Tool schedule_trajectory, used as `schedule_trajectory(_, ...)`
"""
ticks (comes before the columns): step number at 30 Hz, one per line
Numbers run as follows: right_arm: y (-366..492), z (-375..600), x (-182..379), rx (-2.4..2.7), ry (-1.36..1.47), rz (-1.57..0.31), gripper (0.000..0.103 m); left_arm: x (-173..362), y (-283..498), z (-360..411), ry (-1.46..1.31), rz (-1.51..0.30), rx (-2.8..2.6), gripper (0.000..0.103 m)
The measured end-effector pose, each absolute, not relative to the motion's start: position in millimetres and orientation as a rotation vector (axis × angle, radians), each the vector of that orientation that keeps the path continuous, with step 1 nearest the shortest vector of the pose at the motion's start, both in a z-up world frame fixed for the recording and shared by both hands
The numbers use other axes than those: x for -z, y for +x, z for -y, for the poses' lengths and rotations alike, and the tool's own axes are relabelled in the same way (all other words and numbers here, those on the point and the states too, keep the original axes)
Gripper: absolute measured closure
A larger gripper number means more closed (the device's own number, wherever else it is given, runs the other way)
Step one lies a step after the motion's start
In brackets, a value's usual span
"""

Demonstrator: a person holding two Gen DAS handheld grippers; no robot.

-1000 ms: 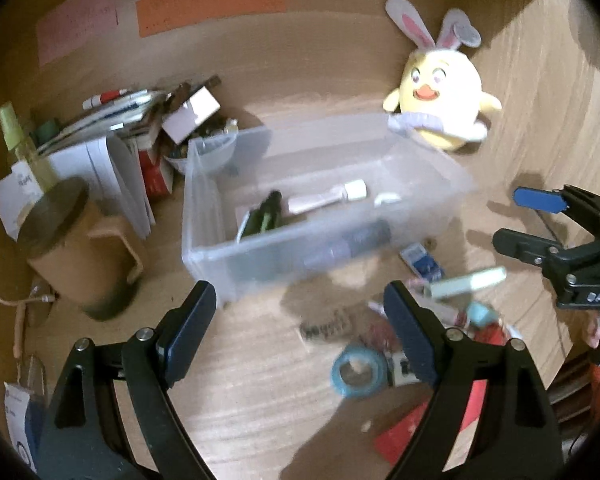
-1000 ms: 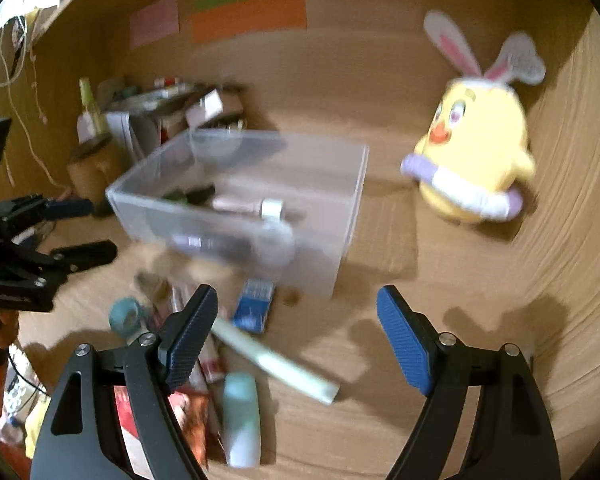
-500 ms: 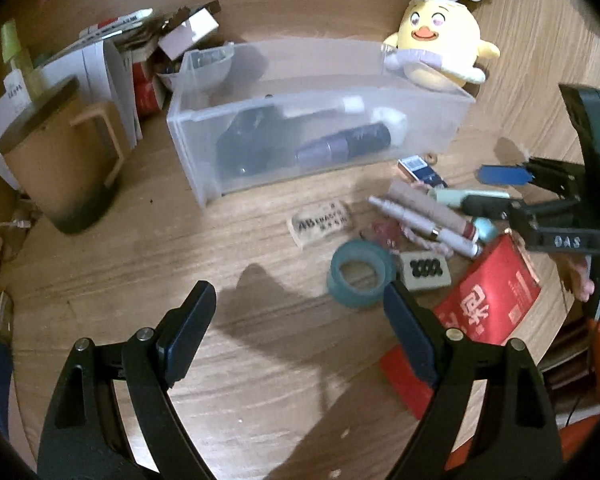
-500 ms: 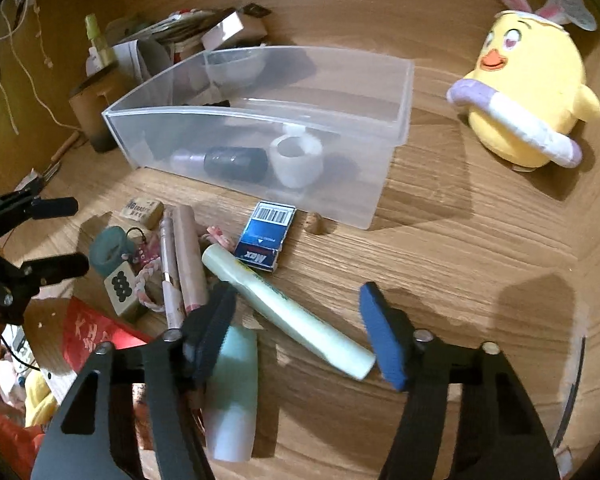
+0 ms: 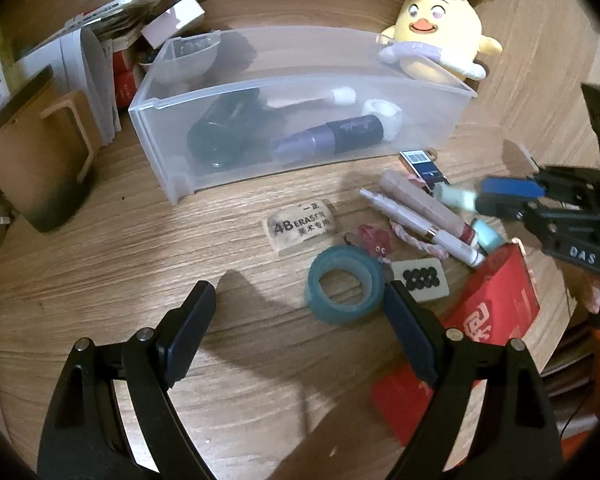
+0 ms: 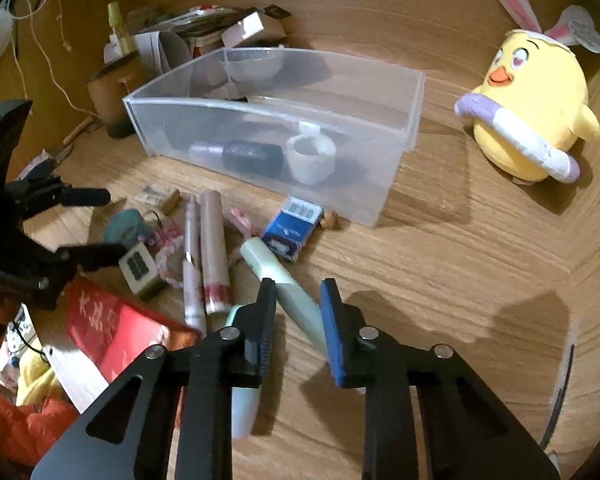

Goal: Organize objects
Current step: 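Grasp the blue tape roll with the left gripper while the right grasps the pale green tube, then carry the blue tape roll and pale green tube over the bin with both grippers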

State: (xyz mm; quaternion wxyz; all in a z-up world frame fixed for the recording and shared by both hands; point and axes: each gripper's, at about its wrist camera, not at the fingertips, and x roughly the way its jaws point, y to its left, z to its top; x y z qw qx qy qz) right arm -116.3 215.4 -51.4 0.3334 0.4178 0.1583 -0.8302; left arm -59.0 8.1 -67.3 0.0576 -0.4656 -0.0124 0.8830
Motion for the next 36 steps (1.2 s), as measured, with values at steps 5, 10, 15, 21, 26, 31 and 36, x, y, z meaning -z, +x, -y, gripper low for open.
schedule_trajectory(5,-118,-227,52,2.18,1.12,-0.381,0.084,68,-62,-8,-1.415,0.051,-2.668,0.032)
schedule_trajectory(10,-121,-222,54,2.153,1.128,-0.377,0.08,69,-63,-16,-1.41,0.031,-2.678,0.046)
schedule_trajectory(15,-126,-213,59,2.132,1.13,-0.383,0.076,68,-63,-18,-1.399,0.041,-2.679,0.064)
schedule_trajectory(21,-121,-220,61,2.154,1.132,-0.411,0.081,65,-58,-8,-1.383,0.078,-2.705,0.064)
schedule_trajectory(26,-115,-235,60,2.178,1.138,-0.374,0.089,54,-52,0,-1.338,0.104,-2.745,0.064)
schedule_trajectory(31,-110,-244,49,2.254,1.078,-0.321,0.089,40,-48,4,-1.273,0.097,-2.806,0.064)
schedule_trajectory(36,-110,-248,22,2.317,0.977,-0.241,0.089,22,-50,4,-1.204,0.1,-2.852,0.064)
